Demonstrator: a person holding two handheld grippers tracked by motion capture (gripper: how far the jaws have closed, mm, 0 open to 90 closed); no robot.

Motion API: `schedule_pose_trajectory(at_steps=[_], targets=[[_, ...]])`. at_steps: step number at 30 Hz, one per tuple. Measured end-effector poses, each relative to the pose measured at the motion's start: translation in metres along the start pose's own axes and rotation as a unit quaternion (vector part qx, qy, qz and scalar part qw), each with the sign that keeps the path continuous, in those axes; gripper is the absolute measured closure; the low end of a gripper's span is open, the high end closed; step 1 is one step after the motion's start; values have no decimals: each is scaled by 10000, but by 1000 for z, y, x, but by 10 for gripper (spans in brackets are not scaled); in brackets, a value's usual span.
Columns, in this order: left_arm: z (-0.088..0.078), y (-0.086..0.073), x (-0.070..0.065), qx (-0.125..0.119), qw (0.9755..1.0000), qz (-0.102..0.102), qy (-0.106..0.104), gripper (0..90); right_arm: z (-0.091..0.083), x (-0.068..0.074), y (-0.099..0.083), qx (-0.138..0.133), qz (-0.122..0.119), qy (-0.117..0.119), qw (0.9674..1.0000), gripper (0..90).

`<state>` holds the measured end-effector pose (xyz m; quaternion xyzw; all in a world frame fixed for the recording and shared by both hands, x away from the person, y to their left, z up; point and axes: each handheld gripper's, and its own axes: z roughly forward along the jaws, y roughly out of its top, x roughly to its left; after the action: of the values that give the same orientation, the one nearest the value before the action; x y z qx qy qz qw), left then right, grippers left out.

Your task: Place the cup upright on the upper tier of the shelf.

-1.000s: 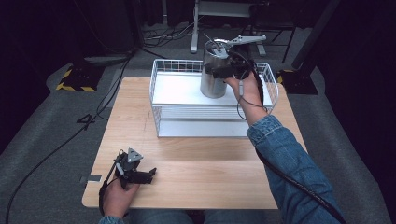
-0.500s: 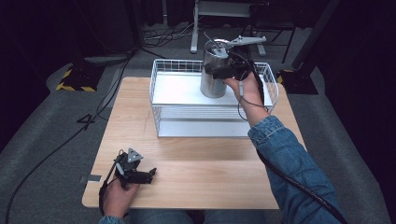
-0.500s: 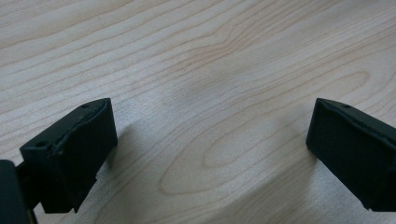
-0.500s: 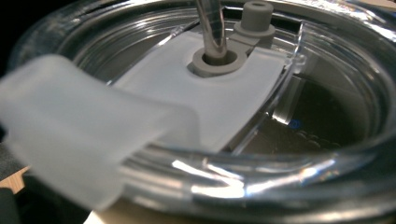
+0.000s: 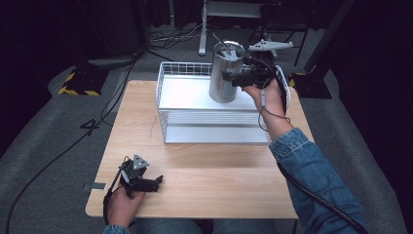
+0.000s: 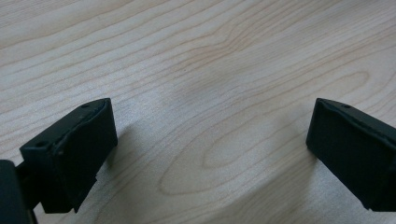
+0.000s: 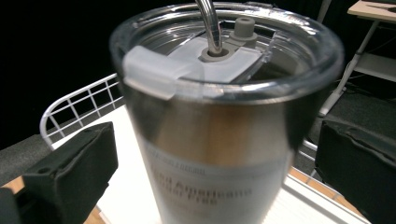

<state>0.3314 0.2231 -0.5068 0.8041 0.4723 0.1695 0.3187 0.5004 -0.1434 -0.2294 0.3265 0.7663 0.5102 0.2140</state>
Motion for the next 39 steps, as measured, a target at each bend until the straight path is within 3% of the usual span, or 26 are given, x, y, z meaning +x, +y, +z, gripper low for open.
schedule_pose_trajectory(at_steps=[15, 33, 39], targets=[[0, 0, 0, 1, 10000, 5, 2, 23, -63, 2, -16, -166, -144, 254, 9994, 0], [0, 0, 0, 1, 10000, 5, 2, 23, -130, -10, -60, -52, -180, 59, 9998, 0], [0, 0, 0, 19, 10000, 0, -17, 24, -137, -11, -74, 85, -160, 50, 9998, 1]])
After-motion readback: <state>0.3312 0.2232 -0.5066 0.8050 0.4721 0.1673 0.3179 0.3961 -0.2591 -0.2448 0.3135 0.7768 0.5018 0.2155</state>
